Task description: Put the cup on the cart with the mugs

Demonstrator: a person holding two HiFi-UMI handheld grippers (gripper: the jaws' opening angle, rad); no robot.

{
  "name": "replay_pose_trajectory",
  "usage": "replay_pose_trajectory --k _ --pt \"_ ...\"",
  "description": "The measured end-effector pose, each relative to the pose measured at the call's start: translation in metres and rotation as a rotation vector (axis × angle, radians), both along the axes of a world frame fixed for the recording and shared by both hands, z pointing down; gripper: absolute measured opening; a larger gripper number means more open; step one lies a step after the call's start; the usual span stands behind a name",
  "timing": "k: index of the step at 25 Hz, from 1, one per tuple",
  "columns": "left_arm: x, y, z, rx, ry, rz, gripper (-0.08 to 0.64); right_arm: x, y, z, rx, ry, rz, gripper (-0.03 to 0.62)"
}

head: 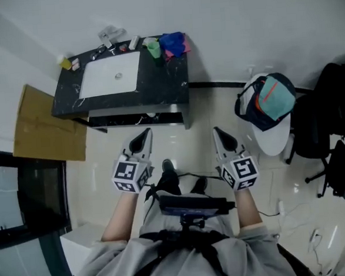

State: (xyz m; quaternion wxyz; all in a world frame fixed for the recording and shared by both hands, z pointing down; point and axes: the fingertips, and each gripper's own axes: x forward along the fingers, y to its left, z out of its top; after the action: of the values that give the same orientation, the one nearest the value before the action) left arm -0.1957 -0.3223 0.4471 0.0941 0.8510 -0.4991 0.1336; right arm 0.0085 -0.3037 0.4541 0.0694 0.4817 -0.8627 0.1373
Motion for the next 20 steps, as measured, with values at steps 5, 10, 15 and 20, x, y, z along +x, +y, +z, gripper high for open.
replay_pose_trajectory --k 5,10,15,20 --pt "-0.044 -0.014 -0.003 0.011 0.015 -0.067 0.000 -0.049 -0.026 0.001 0.005 0.010 -0.086 0.000" --pt "-0.073 -0.038 0.003 0.020 0.019 -0.074 0.000 -0.082 -0.053 0.003 -0.006 0.022 -0.106 0.000" --pt "-0.092 -0.070 0.007 0.018 0.018 -0.051 0.000 -0.108 -0.086 0.008 -0.019 0.019 -0.096 0.000" --pt "-0.109 -0.105 0.001 0.032 0.020 -0.013 0.000 -0.136 -0.118 0.017 -0.029 0.027 -0.077 0.000"
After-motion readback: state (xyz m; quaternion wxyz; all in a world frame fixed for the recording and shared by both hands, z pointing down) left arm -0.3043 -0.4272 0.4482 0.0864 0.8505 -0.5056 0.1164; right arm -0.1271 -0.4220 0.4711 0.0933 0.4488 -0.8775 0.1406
